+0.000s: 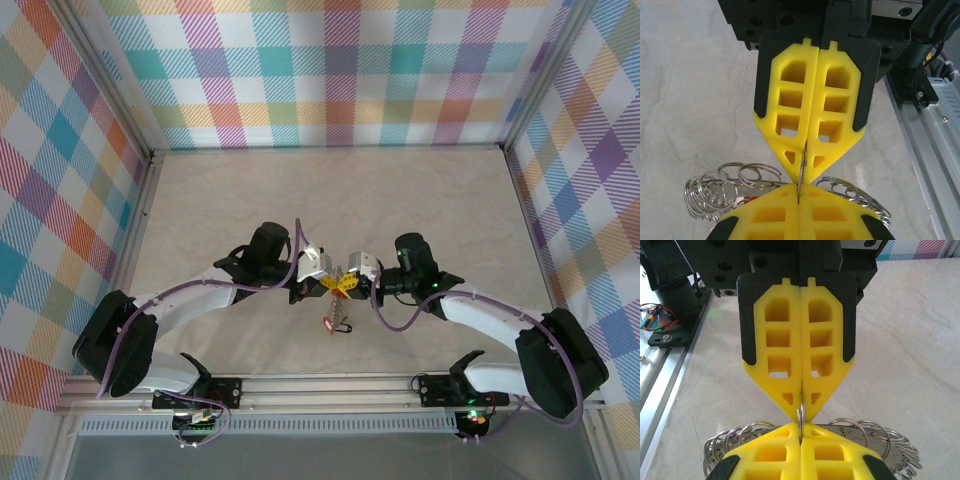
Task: Put the keys on the keyring
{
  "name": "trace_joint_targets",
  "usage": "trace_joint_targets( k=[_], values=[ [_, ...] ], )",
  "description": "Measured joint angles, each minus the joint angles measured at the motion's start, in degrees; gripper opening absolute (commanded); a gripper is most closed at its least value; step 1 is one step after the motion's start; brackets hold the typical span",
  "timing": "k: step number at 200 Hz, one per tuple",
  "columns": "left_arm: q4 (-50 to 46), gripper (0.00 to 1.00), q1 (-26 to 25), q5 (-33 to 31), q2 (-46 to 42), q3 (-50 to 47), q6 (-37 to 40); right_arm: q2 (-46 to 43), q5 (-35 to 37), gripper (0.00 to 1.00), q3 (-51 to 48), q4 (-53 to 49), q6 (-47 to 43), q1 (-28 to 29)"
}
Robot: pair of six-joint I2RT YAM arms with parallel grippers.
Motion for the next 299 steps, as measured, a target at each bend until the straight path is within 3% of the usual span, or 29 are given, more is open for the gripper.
trace_joint_targets(
  k=[36, 113, 160, 183, 205, 227, 265, 299],
  values=[
    [0.31, 0.00, -0.24, -0.90, 0.00, 0.00, 0.02, -0.02, 1.29, 0.17, 0.33, -0.61, -0.50, 0.02],
    [0.50, 0.00, -0.66, -1.75, 0.00, 0.07, 1.05, -0.63, 2.89, 0.23, 0.39, -2.47, -1.75, 0.07],
    [-0.94, 0.00, -0.68, -1.62, 0.00, 0.68, 1.70, -1.77, 2.21, 0.17, 0.39, -2.45, -2.03, 0.07],
    [-1.90, 0.00, -0.68, -1.66, 0.00, 1.07, 1.95, -1.92, 1.90, 0.00, 0.39, -2.58, -2.51, 0.07],
    [-2.67, 0.00, -0.66, -1.64, 0.15, 1.55, 2.14, -1.92, 1.66, 0.00, 0.66, -3.08, -3.08, 0.02],
    [-2.49, 0.11, -0.63, -1.11, 0.28, 1.57, 1.86, -1.90, 1.60, 0.00, 0.70, -3.19, -3.02, 0.00],
    [-1.57, 0.19, -0.66, 0.04, 0.92, 1.60, 1.31, -1.84, 1.03, 0.00, 0.63, -2.82, -2.75, 0.02],
    [-0.74, 0.12, -0.63, 0.37, 1.33, 1.60, 0.85, -1.79, 0.94, 0.00, 0.22, -1.90, -2.12, -0.17]
  ],
)
